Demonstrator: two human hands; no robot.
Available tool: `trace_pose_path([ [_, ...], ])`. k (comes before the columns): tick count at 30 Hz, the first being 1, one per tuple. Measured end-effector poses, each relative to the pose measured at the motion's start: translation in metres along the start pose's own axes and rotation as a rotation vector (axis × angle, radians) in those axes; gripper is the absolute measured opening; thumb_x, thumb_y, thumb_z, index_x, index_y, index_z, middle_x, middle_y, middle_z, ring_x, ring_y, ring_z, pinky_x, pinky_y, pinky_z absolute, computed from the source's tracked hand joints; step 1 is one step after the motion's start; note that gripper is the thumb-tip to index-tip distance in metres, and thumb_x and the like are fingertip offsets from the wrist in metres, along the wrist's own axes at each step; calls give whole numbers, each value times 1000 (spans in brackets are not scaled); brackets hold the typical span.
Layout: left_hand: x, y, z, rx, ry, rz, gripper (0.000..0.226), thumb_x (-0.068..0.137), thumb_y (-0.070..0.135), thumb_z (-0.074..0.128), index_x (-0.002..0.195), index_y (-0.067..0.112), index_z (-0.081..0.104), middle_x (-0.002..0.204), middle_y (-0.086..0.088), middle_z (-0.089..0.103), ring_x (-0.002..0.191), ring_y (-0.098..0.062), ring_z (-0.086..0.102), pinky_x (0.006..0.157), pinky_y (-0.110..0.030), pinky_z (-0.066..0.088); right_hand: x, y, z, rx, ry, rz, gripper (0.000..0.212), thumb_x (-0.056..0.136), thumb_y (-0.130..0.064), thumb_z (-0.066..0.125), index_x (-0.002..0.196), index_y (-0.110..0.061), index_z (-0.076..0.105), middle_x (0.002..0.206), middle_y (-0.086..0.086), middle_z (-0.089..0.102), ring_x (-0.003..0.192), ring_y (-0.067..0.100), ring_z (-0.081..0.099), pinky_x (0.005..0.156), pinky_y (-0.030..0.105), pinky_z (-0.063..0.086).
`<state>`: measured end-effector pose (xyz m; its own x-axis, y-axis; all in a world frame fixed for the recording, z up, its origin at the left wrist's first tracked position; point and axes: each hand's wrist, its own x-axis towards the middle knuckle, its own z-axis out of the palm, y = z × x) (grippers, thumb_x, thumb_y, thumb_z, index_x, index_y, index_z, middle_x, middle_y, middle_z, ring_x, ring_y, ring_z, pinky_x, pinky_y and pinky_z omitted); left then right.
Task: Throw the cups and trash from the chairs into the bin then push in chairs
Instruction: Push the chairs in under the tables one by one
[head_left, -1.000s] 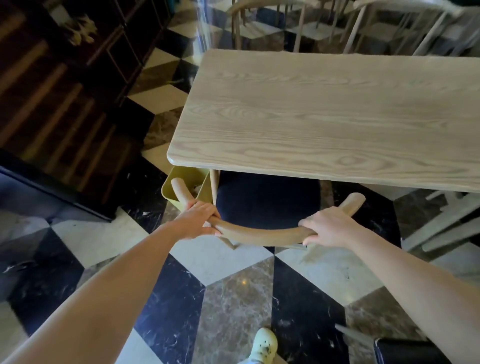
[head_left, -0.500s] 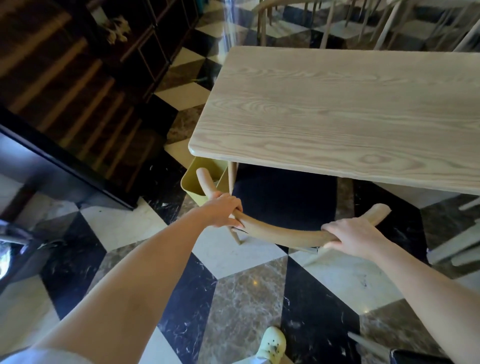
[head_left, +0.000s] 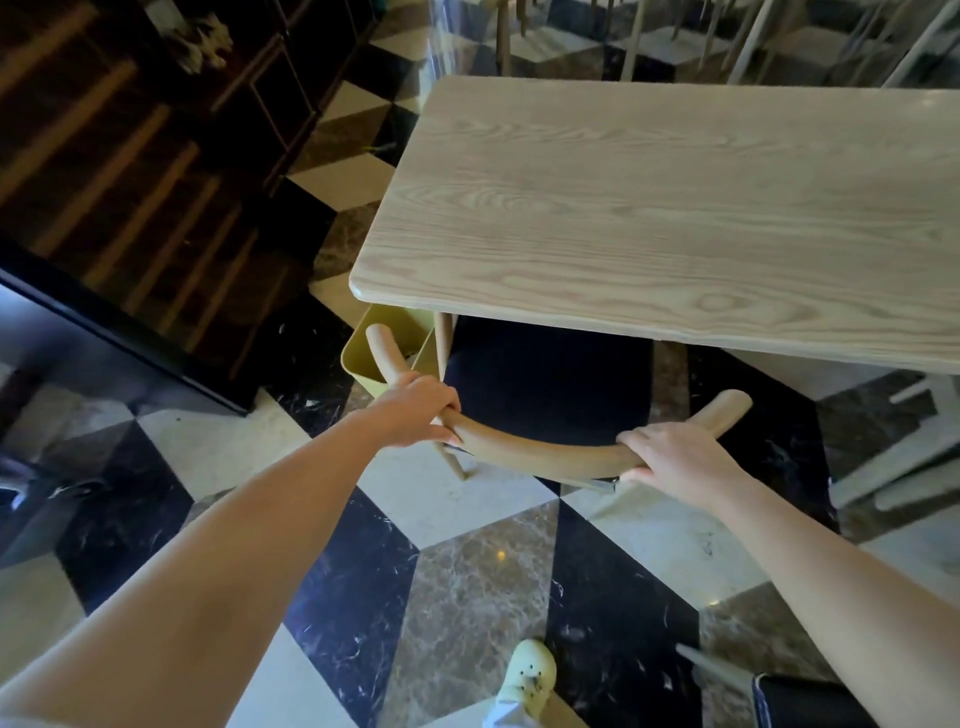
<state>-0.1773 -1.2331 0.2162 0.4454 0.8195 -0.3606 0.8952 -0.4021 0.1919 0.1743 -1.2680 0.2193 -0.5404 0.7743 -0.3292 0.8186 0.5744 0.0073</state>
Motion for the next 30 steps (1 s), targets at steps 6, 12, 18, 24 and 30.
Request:
trace_pose_path([
  [6, 8, -7, -2, -15, -68, 50, 32, 80, 50, 65, 102, 29, 55, 101, 12, 56, 99, -11, 47, 99, -31, 35, -3, -1, 11, 30, 55, 22, 50, 93, -50, 46, 132, -19, 46, 127, -5, 58, 118, 14, 52, 100, 25, 35],
  [12, 0, -2, 6, -18, -5, 58, 28, 82, 46, 65, 102, 28, 57, 99, 9, 59, 99, -15, 49, 98, -34, 36, -12, -12, 19, 130, 105, 131, 48, 91, -47, 52, 131, -21, 47, 130, -4, 55, 124, 16, 46, 113, 30, 21],
  [18, -20, 14, 16, 73, 74, -137, 66, 89, 52, 51, 144, 20, 33, 155, -2, 29, 144, -24, 20, 120, -40, 9, -9, -53, 32, 179, 186, 485, 70, 92, -45, 51, 146, -9, 26, 155, 12, 25, 147, 31, 12, 118, 50, 12],
  [24, -76, 71, 71, -69, 252, -346, 76, 96, 52, 34, 151, 19, -7, 161, -4, -11, 149, -22, -6, 120, -42, 5, -53, -134, 65, 550, 255, 818, 81, 94, -50, 42, 152, -16, -3, 161, 10, 1, 147, 31, 7, 115, 54, 13],
  [30, -142, 112, 130, -27, -165, -167, 69, 97, 54, 21, 150, 24, -11, 160, -1, -19, 147, -26, -15, 117, -50, -7, -134, -210, 115, 632, 71, 852, 89, 89, -66, 34, 152, -16, -6, 161, 8, -7, 148, 26, -3, 118, 48, 3],
])
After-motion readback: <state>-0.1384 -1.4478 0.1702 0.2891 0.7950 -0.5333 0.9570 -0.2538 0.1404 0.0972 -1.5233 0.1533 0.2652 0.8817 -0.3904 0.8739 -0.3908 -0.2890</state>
